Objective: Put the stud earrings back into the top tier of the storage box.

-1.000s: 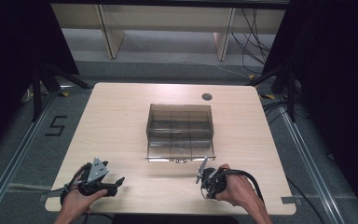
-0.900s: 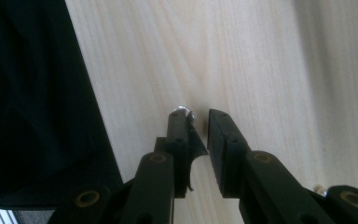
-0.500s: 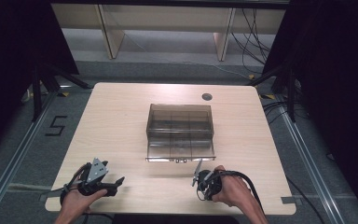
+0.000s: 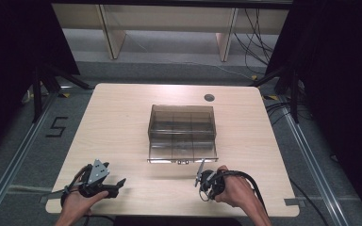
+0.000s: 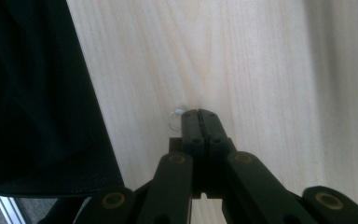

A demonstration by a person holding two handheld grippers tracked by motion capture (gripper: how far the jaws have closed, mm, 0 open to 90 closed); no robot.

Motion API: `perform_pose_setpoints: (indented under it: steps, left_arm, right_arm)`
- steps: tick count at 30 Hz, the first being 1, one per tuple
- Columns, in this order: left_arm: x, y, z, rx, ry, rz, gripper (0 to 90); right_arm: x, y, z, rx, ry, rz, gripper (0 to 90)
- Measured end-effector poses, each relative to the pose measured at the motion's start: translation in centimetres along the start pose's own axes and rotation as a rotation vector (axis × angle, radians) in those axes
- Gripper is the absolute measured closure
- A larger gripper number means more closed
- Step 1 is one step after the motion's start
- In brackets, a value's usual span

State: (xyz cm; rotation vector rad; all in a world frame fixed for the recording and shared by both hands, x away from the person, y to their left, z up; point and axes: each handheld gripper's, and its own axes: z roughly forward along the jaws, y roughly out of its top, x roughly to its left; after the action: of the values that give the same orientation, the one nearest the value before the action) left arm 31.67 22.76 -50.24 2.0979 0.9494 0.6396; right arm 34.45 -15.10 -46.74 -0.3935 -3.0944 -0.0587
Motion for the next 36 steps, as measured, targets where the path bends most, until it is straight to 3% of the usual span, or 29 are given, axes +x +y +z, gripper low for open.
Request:
perform_pose_setpoints:
  steps: [4, 6, 8, 11, 13, 15, 17, 18, 19, 23, 25, 29, 31, 35, 36]
  left_arm:
    - [0.0, 0.0, -0.1, 0.001, -0.014, -0.004, 15.1]
    - [0.0, 0.0, -0.1, 0.009, -0.009, 0.002, 15.1]
    - [0.0, 0.0, -0.1, 0.009, -0.005, 0.001, 15.1]
    - [0.0, 0.0, -0.1, 0.008, -0.008, 0.000, 15.1]
    - [-0.1, 0.0, -0.1, 0.003, -0.015, -0.003, 15.1]
    - [0.0, 0.0, -0.1, 0.002, -0.017, 0.006, 15.1]
    - [0.1, 0.1, -0.2, 0.006, -0.023, 0.003, 15.1]
    - [0.1, 0.1, -0.1, 0.004, -0.021, 0.005, 15.1]
    - [0.1, 0.1, -0.1, 0.006, -0.017, 0.003, 15.1]
    - [-0.1, 0.0, -0.1, -0.001, -0.022, -0.018, 15.1]
    - [0.0, 0.1, -0.1, 0.011, -0.014, -0.004, 15.1]
    - [0.0, 0.0, -0.1, 0.006, -0.017, -0.011, 15.1]
    - [0.0, 0.0, -0.1, 0.002, -0.022, -0.010, 15.1]
    - [0.1, 0.1, -0.2, 0.006, -0.015, 0.002, 15.1]
    - [0.0, 0.1, -0.1, 0.008, -0.017, -0.003, 15.1]
  right_arm:
    - [-0.1, -0.1, -0.2, 0.007, -0.010, 0.034, 90.0]
    - [-0.2, 0.0, -0.1, 0.001, -0.008, 0.006, 90.0]
    - [0.3, 0.1, -0.1, 0.006, -0.008, 0.025, 87.6]
    - [0.7, 0.3, 0.1, 0.001, 0.004, -0.032, 85.1]
    - [1.2, 0.4, 0.3, 0.018, 0.008, -0.005, 84.0]
    - [1.2, 0.6, 0.6, 0.021, 0.005, -0.032, 83.6]
    - [1.4, 0.7, 0.7, 0.035, 0.003, -0.013, 83.5]
    - [1.3, 0.9, 0.8, 0.040, 0.002, -0.044, 82.8]
    - [1.5, 0.8, 0.9, 0.047, 0.001, -0.013, 83.4]
    - [1.6, 1.0, 0.9, 0.062, -0.022, -0.036, 85.0]
    - [1.9, 1.1, 0.9, 0.073, -0.031, -0.023, 85.6]
    - [2.0, 1.4, 0.9, 0.080, -0.030, -0.049, 86.6]
    - [2.2, 1.4, 1.0, 0.091, -0.022, -0.031, 86.9]
    - [1.9, 1.3, 0.9, 0.075, -0.023, -0.065, 87.1]
    - [1.9, 1.2, 0.9, 0.063, -0.022, -0.051, 87.1]
